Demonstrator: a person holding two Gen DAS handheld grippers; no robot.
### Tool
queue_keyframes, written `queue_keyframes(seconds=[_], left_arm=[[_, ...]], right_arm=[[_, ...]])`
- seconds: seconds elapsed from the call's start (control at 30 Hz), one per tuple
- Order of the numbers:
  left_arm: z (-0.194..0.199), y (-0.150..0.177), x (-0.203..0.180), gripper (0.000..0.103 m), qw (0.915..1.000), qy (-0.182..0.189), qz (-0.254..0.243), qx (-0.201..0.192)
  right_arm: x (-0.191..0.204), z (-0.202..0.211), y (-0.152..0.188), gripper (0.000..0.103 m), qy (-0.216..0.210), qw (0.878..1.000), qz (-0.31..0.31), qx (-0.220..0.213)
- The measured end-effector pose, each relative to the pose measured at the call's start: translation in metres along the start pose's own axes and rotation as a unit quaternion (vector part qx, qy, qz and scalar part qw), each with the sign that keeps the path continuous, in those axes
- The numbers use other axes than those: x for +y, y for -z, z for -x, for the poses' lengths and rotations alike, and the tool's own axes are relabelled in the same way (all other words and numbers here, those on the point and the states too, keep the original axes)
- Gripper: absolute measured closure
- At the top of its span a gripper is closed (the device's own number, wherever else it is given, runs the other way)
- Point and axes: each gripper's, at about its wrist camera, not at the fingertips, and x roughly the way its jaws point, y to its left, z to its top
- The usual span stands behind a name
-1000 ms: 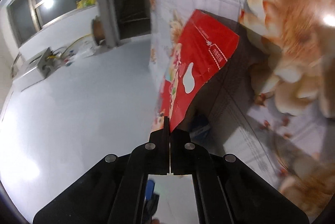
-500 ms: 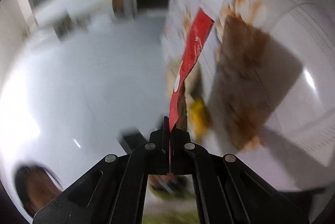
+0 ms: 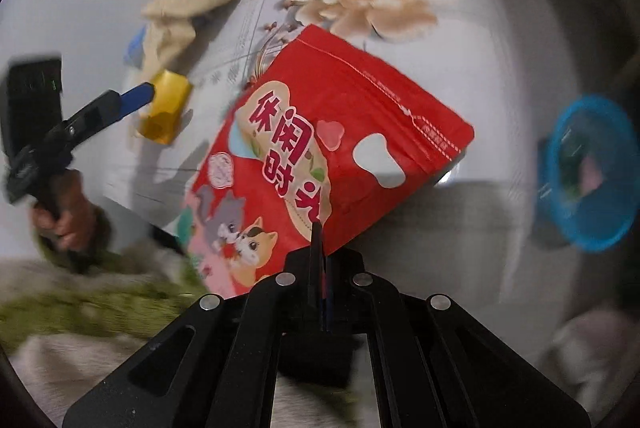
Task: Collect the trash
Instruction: 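Lift the red snack bag with the right gripper toward the left gripper, then grasp the red snack bag with the left gripper while the right gripper releases it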
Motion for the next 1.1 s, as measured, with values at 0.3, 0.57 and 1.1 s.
queue_keyframes(seconds=[0.3, 0.57, 1.1], left_arm=[[-0.050, 0.010, -0.022, 0.033, 0.9963, -0.051, -0.031, 0.062], [-0.061, 0.005, -0.027, 0.033, 0.9974, -0.006, -0.012, 0.070], [-0.067, 0.014, 0.026, 0.043, 0.9501, 0.234, 0.188, 0.085]], right_arm=[[0.042, -0.009, 0.028, 0.103, 0.104, 0.989, 0.080, -0.061], [0.000, 0.003, 0.058, 0.103, 0.046, 0.992, 0.032, -0.116], [-0.012, 0.017, 0.050, 0.103, -0.008, 0.987, -0.019, -0.161]])
